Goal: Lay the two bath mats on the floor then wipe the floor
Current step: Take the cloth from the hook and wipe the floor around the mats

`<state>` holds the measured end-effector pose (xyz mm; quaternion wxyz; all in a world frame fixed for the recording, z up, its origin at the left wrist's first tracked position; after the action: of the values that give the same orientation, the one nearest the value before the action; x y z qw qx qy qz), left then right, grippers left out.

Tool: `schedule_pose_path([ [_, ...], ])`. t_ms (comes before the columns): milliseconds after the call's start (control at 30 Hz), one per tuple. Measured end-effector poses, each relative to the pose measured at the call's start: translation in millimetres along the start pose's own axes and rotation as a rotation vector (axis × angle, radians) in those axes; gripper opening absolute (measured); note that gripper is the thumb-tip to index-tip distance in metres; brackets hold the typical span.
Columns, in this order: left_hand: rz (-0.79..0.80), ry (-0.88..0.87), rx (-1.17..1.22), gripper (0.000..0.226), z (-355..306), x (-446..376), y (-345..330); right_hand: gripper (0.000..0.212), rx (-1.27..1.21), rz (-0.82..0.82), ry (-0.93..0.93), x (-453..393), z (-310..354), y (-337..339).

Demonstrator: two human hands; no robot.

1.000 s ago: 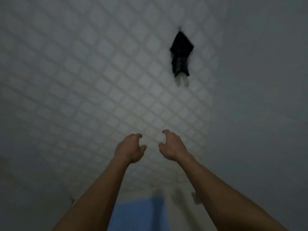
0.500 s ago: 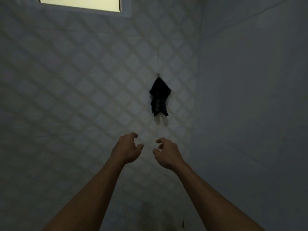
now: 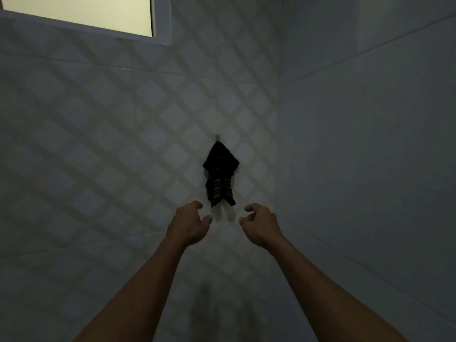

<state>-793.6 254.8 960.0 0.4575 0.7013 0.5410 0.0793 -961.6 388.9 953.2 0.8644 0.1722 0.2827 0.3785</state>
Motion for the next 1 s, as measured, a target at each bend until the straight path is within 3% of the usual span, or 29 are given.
schedule_pose_path([
  [400,-0.166,0.154,0.169,0.068,-4,-167,-44,0.047,-0.21,-0.001,-0.03,-204,-50,-32],
  [600,-0.252,0.306,0.457,0.063,-7,-246,-62,0.065,-0.346,0.107,-0.029,-300,-53,-63],
  [700,-0.277,0.387,0.674,0.052,2,-264,-75,0.066,-0.553,0.136,-0.1,-321,-58,-85],
  [800,-0.269,0.426,0.828,0.043,6,-271,-83,0.049,-0.761,0.181,-0.142,-327,-59,-99],
  [900,-0.254,0.39,0.869,0.039,-4,-271,-82,0.05,-0.857,0.242,-0.156,-327,-56,-100],
  [1000,-0.322,0.346,0.833,0.043,-12,-263,-65,0.048,-0.881,0.19,-0.063,-331,-46,-77],
])
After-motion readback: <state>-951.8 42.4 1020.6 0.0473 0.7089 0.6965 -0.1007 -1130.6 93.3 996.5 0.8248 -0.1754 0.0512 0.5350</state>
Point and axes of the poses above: each hand's wrist, its own x-axis away from the middle knuckle, its own y-axis out of the back of the hand, z = x × y, the point moved 9 cm from there along -x, towards the middle knuckle, and after that the axes turned 3 degrees about y, right-handed, at the moved point
